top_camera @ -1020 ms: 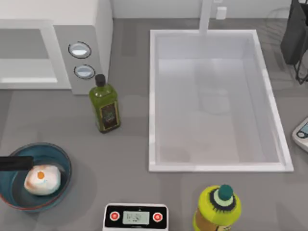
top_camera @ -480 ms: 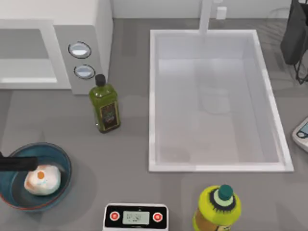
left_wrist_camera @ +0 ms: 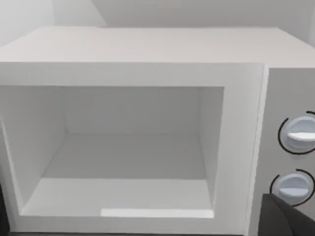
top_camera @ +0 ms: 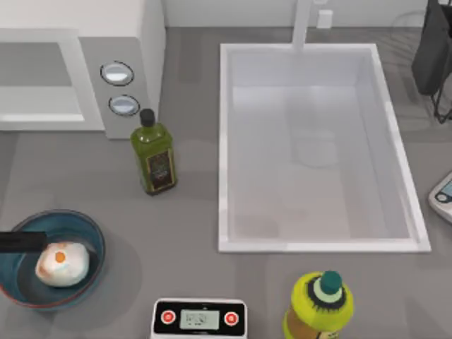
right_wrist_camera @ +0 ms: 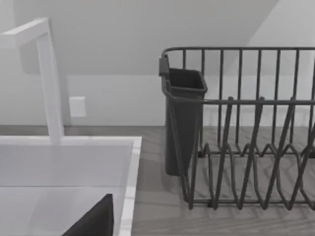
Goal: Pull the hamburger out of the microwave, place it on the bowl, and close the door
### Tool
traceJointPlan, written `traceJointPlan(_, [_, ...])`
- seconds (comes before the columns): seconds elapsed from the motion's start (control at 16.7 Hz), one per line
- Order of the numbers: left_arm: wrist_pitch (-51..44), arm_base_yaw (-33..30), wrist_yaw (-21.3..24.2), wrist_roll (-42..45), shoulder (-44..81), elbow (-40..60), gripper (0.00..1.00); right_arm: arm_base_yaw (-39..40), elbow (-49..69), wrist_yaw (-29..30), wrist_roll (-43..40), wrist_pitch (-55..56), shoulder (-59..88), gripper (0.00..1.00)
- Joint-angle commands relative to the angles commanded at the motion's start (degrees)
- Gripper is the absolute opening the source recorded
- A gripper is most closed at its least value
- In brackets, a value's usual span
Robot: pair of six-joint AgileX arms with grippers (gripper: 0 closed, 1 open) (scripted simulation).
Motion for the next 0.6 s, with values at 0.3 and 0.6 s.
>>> traceJointPlan(0.3, [0.0,8.3,8.3,0.0,-2.0,-2.0,0.0,0.0,0.0,0.0,0.0,0.0,0.0,1.0])
traceJointPlan(0.6, [-0.4,8.9,8.9,0.7,-1.1,-1.1,0.0,0.0,0.0,0.0,0.0,0.0,0.0,1.0])
